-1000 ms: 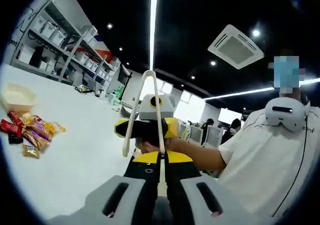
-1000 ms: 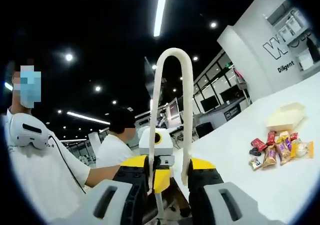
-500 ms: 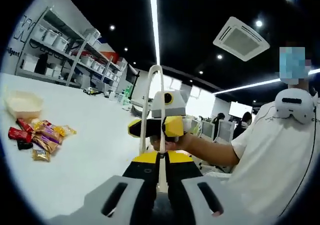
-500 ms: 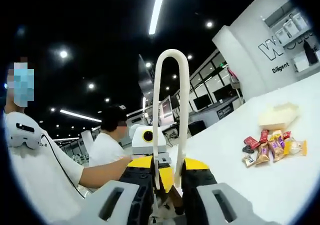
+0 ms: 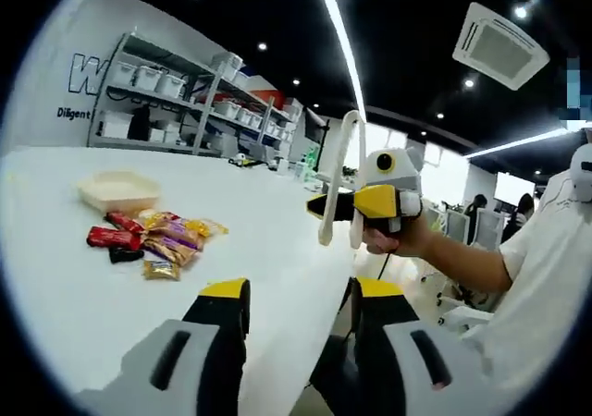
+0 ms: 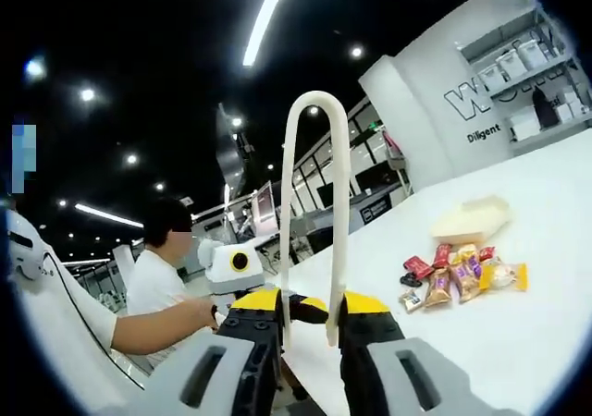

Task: Place the target food into the container with the food tongs after gripping and lifting it, then release it inside without dropping or visibly crushing the food.

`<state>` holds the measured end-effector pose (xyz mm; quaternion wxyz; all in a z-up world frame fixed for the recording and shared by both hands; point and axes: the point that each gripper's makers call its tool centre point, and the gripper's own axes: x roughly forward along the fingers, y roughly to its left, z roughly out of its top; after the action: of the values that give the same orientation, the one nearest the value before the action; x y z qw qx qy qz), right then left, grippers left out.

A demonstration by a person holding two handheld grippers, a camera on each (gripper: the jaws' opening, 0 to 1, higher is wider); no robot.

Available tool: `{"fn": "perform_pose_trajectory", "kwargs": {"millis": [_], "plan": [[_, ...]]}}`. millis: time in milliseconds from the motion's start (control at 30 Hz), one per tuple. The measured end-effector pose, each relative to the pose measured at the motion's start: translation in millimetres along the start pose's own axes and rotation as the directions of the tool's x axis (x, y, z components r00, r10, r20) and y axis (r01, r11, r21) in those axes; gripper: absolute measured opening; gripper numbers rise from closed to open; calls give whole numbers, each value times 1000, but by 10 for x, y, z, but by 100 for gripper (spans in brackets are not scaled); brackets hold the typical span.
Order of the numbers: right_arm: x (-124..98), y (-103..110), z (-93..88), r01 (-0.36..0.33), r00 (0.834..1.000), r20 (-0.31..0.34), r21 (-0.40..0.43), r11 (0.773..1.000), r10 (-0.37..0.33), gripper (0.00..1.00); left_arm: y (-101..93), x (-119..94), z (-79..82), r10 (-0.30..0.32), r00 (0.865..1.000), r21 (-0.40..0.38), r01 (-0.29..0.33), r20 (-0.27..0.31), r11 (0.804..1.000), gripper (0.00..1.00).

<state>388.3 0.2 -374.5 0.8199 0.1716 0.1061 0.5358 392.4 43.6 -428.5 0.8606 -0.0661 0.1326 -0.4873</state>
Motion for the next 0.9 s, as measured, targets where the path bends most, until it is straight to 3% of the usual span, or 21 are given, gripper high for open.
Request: {"fn": "perform_pose_trajectory", "kwargs": {"millis": [133,200,333,367,467,533,733,900], "plan": [[13,-121,-16,59,998,-6,-10,998,-59,18,213,-41,-3,126,992,119,-124,-4,985,55],[23,-159,-19,79,997,-7,-21,997,-79,19,286,-49,34,164,986,99,-165,25,981,64],[45,-211,-41,92,996,-21,-1,996,-92,19,552,-96,26,299,954,117,-301,33,947,79],[57,-206,-61,89,996,-32,16,996,-88,19,628,-101,21,342,939,126,-345,42,930,85],[76,-235,-81,110,993,-38,-2,994,-110,18,674,-69,9,356,932,117,-363,71,925,97],[83,-252,-95,118,992,-47,-7,993,-118,18,708,-65,-10,369,927,111,-375,73,920,99],[55,-362,-65,154,987,-48,-24,988,-155,19,843,-100,-71,411,909,70,-415,60,907,99],[42,-438,-20,182,982,-51,-20,983,-183,17,882,-92,-97,411,909,100,-416,63,904,99]]}}
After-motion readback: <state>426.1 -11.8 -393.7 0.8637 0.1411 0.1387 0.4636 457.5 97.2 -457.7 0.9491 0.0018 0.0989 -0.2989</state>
